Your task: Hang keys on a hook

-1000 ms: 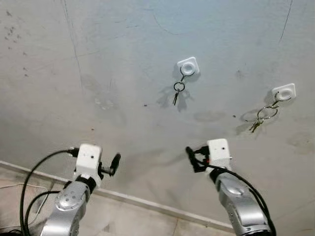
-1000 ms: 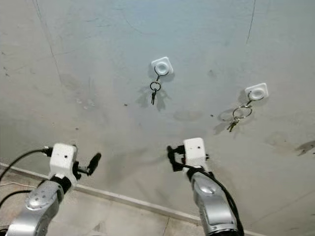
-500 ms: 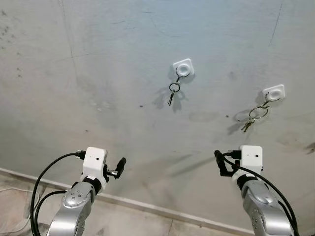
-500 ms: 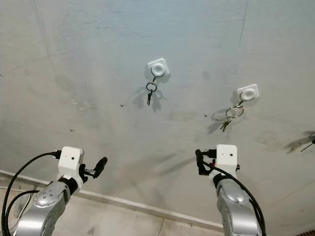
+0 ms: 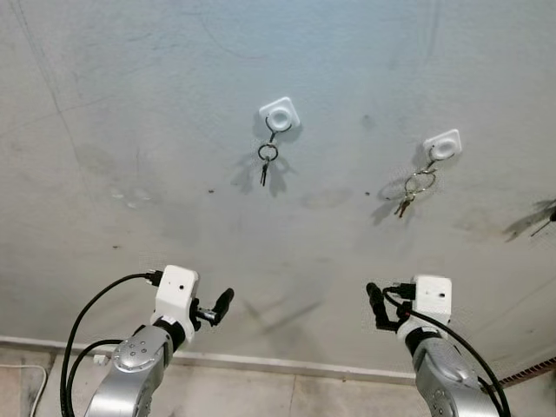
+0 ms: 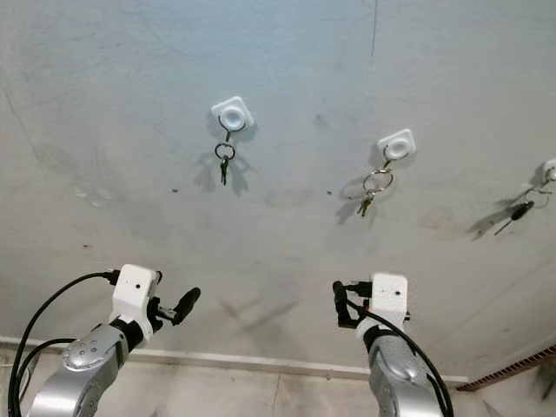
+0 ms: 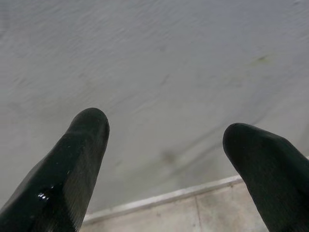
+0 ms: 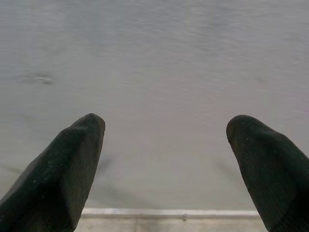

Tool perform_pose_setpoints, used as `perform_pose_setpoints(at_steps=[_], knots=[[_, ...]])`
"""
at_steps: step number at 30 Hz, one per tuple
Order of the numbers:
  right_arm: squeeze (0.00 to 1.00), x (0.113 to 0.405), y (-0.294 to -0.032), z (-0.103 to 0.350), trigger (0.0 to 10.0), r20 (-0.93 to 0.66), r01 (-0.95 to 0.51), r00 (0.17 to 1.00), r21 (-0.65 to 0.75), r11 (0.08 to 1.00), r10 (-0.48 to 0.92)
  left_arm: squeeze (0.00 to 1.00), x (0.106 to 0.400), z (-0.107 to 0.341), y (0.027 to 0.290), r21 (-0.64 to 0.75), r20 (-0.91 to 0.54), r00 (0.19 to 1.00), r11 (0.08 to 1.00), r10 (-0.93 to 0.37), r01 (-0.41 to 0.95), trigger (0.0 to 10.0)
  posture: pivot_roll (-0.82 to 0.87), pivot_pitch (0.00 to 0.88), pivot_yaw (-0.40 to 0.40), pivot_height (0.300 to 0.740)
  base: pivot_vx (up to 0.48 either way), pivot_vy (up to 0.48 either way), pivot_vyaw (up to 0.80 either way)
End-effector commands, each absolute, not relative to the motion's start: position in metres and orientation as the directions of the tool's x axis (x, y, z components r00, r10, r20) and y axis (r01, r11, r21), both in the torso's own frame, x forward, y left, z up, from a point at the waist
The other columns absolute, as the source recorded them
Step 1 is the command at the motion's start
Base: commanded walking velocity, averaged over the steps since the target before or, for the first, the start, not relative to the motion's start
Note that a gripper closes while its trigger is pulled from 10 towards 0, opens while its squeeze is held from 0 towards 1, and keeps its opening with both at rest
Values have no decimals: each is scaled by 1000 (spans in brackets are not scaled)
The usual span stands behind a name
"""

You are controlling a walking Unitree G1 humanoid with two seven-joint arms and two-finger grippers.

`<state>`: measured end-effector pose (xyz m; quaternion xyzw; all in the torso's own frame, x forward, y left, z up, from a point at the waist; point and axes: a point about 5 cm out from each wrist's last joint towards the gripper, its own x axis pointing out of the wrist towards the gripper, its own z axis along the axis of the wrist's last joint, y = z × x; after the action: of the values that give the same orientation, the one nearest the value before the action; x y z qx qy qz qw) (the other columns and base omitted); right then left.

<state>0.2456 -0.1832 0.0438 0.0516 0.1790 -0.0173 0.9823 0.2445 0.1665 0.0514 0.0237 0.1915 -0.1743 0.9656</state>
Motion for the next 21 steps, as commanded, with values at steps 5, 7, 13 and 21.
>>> perform_pose_setpoints(at_steps=[5,7,13,21], knots=[[0,244,-190,47,10000,-309,87,951,192,978,-24,0,238,52,162,-48,-388,844,922,-371,384,10000,197,39,-113,740,0,0,0],[0,245,-190,47,10000,-306,86,952,213,973,-17,0,237,51,164,-41,-399,839,922,-369,386,10000,210,40,-102,740,0,0,0],[0,248,-178,47,10000,-291,86,957,252,964,-10,0,238,49,175,-35,-432,825,920,-366,390,10000,227,42,-35,740,0,0,0],[0,236,-177,47,10000,-278,128,959,282,951,-46,0,241,53,177,-32,-449,793,895,-411,445,10000,201,55,12,740,0,0,0]])
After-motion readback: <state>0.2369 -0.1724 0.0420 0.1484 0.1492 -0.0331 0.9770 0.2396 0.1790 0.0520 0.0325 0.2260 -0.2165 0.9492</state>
